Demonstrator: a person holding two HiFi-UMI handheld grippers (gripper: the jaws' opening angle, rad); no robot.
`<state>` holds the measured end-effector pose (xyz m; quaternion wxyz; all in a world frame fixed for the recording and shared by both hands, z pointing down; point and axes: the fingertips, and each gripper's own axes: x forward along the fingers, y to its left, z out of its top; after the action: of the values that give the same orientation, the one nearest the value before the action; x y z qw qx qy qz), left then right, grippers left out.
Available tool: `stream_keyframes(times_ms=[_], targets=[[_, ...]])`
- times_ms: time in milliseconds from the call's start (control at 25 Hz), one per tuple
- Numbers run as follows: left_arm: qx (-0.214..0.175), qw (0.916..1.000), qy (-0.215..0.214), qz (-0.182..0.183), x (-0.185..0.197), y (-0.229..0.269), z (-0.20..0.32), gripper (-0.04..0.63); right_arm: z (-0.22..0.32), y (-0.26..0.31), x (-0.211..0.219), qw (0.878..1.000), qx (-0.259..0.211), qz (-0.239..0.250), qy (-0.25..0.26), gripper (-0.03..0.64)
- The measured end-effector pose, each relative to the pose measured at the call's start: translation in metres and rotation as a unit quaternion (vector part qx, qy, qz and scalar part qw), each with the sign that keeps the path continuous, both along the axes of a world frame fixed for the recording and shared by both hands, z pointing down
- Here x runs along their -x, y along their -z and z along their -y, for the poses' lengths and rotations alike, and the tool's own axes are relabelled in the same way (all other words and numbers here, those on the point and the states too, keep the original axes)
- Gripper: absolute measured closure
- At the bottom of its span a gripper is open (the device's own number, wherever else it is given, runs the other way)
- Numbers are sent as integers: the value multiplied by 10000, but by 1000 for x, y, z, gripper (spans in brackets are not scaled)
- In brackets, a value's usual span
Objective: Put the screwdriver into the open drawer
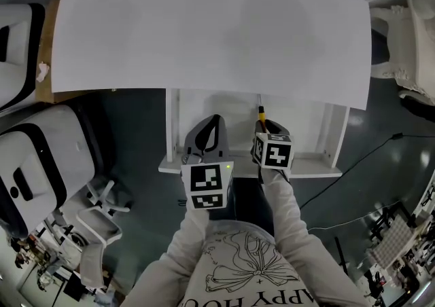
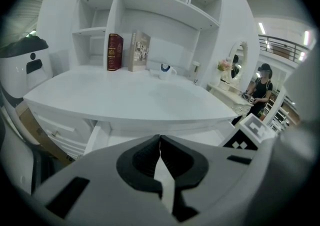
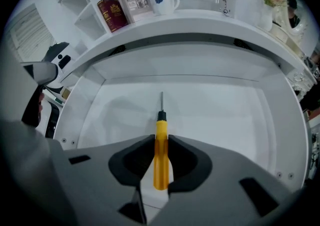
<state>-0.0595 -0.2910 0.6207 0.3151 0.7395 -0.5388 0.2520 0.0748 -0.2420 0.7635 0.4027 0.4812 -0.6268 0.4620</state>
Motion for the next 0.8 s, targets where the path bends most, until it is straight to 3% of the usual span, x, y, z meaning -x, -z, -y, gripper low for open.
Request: stream_keyframes(times_ms=[440,560,800], targets=[[-4,10000,27,46,2,-2,-7,589,0,-7,1,9998,120,154,-58,531],[-71,10000,48,45,3,5,-9,589,2,4,2,9997,-13,244,-94,508],[-325,9994,98,-24,2,33,-13,589,10,59,2,9975,-594,330,-173,524]])
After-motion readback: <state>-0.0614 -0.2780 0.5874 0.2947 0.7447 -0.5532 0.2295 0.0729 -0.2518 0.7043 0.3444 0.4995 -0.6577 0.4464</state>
